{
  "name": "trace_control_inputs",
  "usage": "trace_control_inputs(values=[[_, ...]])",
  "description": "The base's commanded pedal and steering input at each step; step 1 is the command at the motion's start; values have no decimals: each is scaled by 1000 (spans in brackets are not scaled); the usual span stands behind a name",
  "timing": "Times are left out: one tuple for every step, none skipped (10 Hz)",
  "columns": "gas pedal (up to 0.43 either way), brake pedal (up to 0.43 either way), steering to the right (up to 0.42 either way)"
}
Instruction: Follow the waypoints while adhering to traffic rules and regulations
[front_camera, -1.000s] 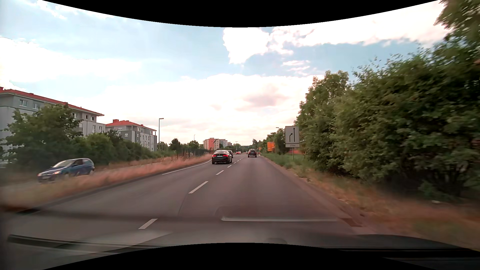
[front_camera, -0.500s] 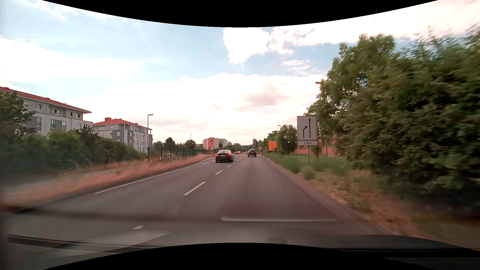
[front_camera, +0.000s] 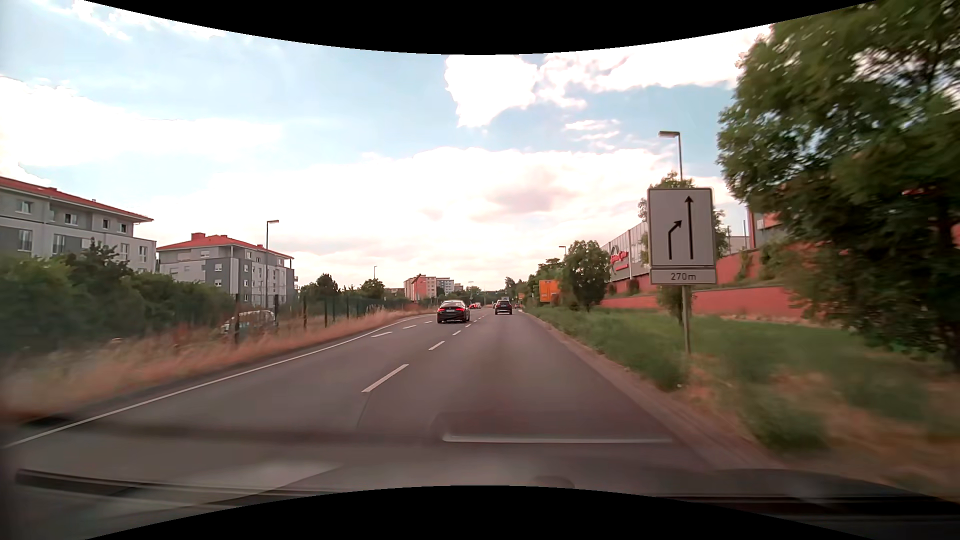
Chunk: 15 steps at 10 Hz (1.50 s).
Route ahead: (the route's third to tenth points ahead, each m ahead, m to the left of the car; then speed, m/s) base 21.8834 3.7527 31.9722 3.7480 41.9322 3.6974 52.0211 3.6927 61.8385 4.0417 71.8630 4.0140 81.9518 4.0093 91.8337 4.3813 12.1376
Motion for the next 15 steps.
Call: trace_control_inputs(values=[[79, 0, -5], [79, 0, -5], [79, 0, -5], [79, 0, -5], [79, 0, -6], [79, 0, -6], [79, 0, -6], [79, 0, -6], [79, 0, -6], [79, 0, -6], [79, 0, -5], [79, 0, -6], [79, 0, -5], [79, 0, -5], [79, 0, -6]])
